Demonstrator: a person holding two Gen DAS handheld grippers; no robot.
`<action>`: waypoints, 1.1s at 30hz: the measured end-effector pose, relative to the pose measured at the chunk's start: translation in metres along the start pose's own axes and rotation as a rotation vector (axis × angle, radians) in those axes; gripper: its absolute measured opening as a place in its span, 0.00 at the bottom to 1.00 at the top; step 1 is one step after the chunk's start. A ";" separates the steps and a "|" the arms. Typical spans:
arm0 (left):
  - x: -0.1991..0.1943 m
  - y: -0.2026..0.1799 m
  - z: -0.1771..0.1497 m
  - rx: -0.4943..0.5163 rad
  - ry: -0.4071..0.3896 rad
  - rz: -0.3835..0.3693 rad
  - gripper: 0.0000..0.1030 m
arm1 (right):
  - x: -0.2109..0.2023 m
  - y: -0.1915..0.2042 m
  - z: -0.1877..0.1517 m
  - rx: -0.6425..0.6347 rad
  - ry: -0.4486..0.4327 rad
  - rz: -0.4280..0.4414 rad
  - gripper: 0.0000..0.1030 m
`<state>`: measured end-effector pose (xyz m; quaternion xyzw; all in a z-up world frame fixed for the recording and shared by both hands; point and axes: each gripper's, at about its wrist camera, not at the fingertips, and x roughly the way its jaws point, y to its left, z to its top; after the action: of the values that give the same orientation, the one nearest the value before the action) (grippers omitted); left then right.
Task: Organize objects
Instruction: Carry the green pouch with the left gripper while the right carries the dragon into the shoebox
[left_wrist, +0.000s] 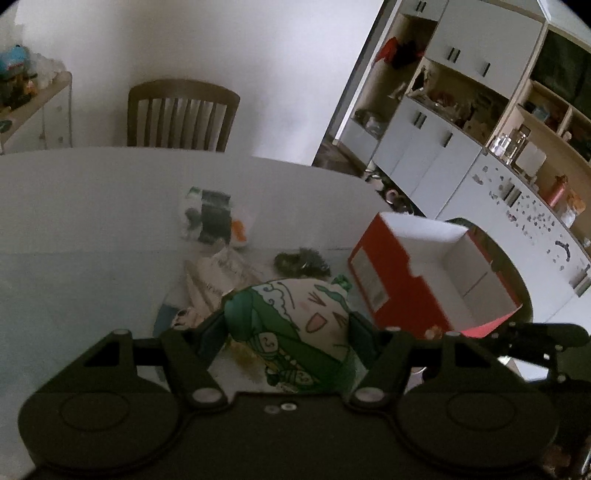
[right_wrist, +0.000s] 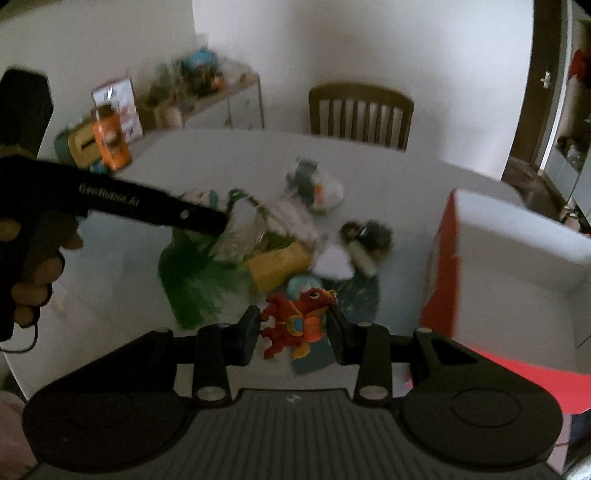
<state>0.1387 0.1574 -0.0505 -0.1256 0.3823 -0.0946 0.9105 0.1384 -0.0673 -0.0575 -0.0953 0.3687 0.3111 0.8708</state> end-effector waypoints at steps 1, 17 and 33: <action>-0.002 -0.006 0.003 0.004 -0.005 0.006 0.67 | -0.005 -0.008 0.004 0.002 -0.005 -0.006 0.37; 0.023 -0.126 0.041 0.137 -0.064 0.011 0.67 | -0.063 -0.128 0.024 0.072 -0.094 -0.105 0.37; 0.111 -0.217 0.063 0.252 0.030 -0.051 0.67 | -0.045 -0.223 -0.003 0.119 -0.041 -0.219 0.37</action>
<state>0.2439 -0.0683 -0.0170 -0.0183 0.3777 -0.1669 0.9106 0.2483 -0.2657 -0.0422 -0.0769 0.3561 0.1937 0.9109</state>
